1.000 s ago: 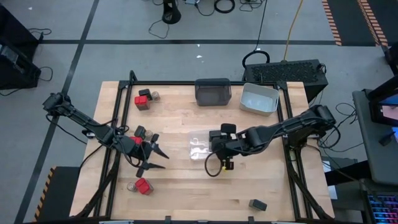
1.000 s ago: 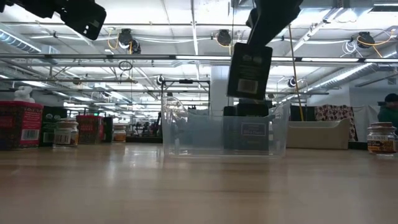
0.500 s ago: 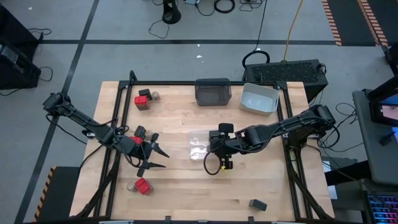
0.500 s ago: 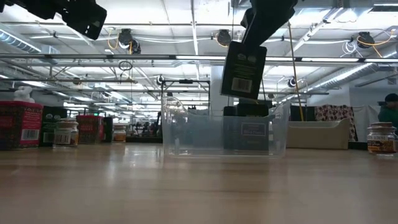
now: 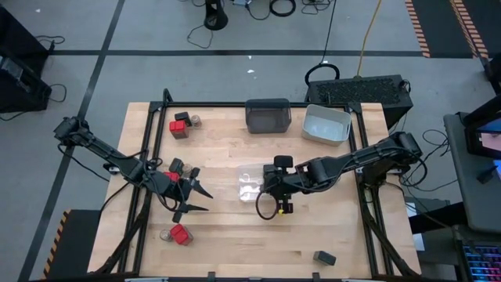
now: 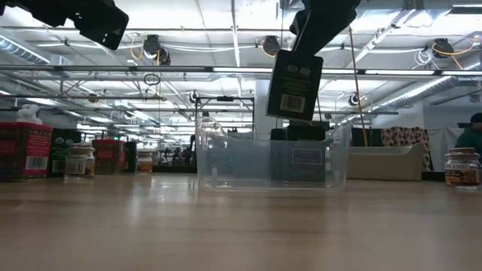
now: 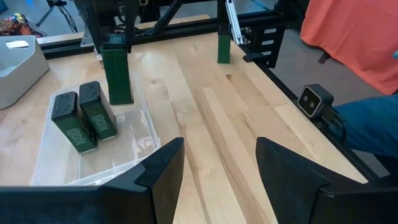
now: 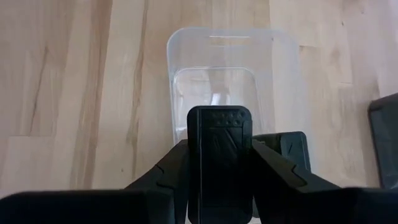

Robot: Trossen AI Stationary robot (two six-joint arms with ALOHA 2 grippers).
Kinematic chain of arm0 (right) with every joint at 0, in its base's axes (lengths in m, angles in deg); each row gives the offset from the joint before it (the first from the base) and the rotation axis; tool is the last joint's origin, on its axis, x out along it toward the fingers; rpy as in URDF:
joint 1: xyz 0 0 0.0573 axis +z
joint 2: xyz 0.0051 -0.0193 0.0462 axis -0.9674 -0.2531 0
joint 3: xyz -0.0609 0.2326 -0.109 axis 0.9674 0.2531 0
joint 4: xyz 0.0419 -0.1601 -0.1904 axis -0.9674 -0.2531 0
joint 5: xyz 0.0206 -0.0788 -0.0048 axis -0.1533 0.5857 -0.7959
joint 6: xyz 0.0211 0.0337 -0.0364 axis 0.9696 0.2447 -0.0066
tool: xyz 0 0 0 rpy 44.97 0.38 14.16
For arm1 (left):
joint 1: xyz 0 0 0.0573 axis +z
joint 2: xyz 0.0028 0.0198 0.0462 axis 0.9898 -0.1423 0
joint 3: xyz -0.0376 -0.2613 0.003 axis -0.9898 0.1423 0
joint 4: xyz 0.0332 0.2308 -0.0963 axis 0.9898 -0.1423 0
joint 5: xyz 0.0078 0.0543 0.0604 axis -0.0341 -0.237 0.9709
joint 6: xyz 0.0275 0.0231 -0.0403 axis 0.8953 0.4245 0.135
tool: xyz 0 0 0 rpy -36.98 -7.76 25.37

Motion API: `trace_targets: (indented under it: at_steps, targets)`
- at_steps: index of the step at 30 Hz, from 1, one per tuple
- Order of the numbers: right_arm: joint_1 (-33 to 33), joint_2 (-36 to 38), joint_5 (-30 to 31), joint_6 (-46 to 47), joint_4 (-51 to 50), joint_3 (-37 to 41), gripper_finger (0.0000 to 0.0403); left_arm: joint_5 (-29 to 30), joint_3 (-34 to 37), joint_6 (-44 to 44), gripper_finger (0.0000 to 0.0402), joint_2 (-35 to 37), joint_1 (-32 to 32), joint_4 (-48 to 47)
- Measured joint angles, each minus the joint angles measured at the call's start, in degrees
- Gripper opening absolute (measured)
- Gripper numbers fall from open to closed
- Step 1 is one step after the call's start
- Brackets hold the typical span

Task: Sort spices by type
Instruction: Put the black seasoning can into the transparent bin

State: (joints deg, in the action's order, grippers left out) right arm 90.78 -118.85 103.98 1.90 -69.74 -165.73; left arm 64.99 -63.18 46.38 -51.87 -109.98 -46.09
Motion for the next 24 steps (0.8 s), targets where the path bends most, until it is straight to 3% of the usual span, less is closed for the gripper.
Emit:
trace_targets:
  at_steps: [24]
  targets:
    - [-0.9, -2.4, 0.1, -0.9, -1.4, 1.6, 0.0116, 0.0, 0.0, 1.5, 0.0206, -1.9, 0.0, -0.1]
